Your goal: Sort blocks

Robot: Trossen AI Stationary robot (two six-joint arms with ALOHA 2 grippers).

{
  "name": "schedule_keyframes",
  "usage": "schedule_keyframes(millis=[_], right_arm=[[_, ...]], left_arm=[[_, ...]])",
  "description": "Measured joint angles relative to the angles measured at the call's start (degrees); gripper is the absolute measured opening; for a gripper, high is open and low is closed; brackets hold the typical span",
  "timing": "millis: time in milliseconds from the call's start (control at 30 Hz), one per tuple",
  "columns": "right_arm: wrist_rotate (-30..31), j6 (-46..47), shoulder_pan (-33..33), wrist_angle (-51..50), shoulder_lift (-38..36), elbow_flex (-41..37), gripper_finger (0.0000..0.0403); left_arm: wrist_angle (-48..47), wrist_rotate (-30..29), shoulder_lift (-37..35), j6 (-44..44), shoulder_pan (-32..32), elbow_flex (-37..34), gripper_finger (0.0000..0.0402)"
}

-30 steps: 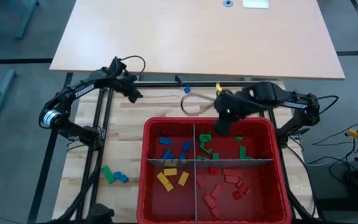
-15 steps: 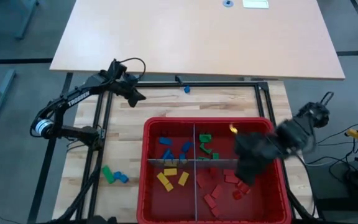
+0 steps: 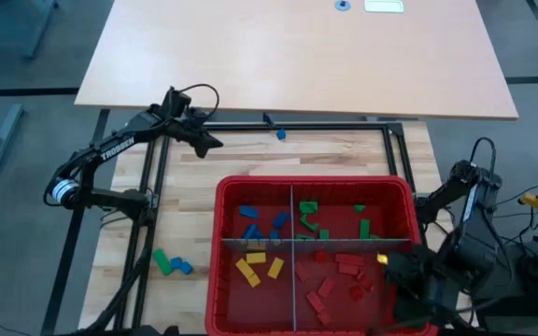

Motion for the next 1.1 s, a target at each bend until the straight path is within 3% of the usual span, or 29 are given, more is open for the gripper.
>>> schedule_keyframes(millis=[300, 600, 833, 1100], right_arm=[[-5.29, 1.04, 3.18, 13.88, 0.01, -5.68, 0.0], [-7.36, 0.47, 5.66, 31.01, 0.05, -12.54, 0.0], [-9.44, -1.96, 6.12, 36.79, 0.62, -16.55, 0.0], [-17.27, -4.97, 6.12, 37.58, 5.01, -16.65, 0.0]], left_arm=[[0.37, 0.06, 0.01, -0.91, -0.33, 4.94, 0.0], [1.91, -0.04, 0.34, -3.24, -0.92, 5.35, 0.0], [1.83, -0.07, 3.17, -4.45, -3.3, 5.31, 0.0], [2.13, -1.29, 7.07, -4.75, -6.39, 5.24, 0.0]])
